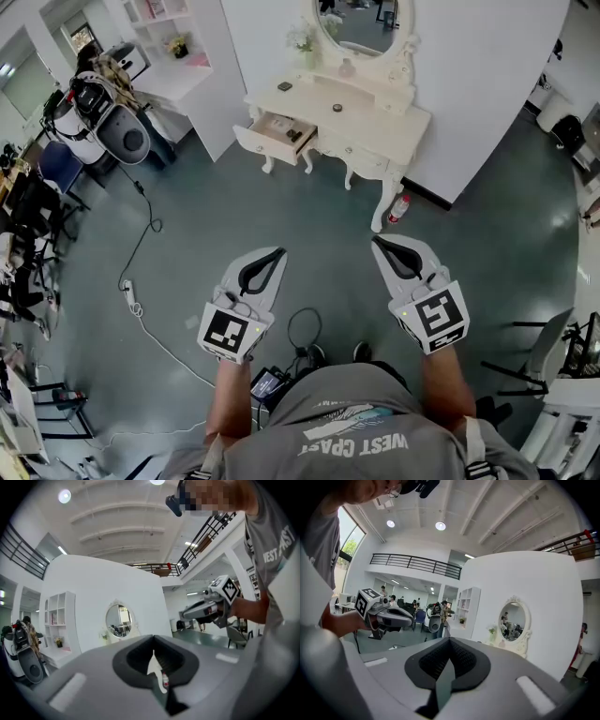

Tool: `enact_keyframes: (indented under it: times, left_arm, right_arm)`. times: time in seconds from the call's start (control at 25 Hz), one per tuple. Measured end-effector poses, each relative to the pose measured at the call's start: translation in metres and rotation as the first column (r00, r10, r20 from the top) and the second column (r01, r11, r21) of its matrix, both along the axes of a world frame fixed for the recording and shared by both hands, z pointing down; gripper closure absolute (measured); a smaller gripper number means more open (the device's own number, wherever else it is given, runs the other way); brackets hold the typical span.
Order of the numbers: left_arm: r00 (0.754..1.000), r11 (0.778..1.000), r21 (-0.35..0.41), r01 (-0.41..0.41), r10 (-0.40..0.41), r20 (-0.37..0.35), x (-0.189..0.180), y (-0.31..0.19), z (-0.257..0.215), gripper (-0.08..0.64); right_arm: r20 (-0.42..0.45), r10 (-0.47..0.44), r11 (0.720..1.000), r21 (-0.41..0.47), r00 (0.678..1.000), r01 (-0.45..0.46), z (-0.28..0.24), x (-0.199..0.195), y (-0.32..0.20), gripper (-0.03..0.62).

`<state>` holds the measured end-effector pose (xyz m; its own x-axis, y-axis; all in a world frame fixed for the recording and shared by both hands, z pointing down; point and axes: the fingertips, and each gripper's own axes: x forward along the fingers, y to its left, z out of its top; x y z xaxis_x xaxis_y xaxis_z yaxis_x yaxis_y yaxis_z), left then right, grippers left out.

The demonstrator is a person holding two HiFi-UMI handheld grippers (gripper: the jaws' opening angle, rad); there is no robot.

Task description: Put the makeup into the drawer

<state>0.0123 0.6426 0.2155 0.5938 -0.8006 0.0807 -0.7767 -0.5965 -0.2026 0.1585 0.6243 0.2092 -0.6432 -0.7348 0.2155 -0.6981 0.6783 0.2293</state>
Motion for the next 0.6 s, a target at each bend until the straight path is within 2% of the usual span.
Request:
enact_keyframes:
  times: [0.24,0.6]
  left_arm:
    - [1.0,1.0,-0.022,-0.009,0.009,-0.019,-0.009,-0.007,0.007,0.558]
    - [0.999,0.999,-0.017,-0.03,0.03,-0.033,-0.027,-0.021,0.012,0.558]
  right_arm:
    - [0.001,0.005,1.0,-0.012,1.0,-0.005,0.004,-0.01,-0.007,0.591]
    - [0.035,0.034,0.999,-0.022,0.999,-0.033,0.006,-0.028,-0.021,0.591]
